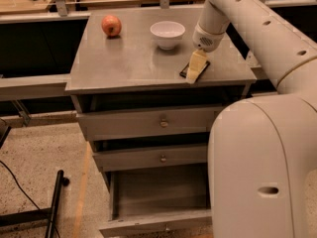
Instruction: Place rxbar chocolate into bottom drawer
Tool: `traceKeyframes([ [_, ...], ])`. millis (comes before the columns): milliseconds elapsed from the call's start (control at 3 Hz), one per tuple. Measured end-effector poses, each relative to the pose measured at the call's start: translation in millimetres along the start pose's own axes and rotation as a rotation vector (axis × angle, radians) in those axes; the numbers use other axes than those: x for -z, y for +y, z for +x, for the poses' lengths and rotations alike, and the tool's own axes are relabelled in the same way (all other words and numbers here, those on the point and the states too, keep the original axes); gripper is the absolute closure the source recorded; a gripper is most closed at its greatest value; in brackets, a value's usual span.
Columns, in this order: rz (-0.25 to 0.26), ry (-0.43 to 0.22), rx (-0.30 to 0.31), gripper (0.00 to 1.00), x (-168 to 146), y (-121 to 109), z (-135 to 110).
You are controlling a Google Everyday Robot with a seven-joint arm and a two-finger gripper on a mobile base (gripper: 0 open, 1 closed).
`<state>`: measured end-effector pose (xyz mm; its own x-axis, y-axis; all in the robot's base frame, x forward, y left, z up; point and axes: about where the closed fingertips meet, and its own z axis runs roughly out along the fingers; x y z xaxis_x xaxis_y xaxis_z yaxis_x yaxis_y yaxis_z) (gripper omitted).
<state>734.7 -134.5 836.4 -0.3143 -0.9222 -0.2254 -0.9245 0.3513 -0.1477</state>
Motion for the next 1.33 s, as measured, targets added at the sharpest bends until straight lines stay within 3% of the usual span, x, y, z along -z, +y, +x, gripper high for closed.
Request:
traceKeyframes([
  [1000, -0.026, -0.006, -0.009, 0.88, -5.3, -1.3, -2.6],
  [1333, -0.026, -0.006, -0.009, 1.00, -5.2, -1.3, -2.6],
])
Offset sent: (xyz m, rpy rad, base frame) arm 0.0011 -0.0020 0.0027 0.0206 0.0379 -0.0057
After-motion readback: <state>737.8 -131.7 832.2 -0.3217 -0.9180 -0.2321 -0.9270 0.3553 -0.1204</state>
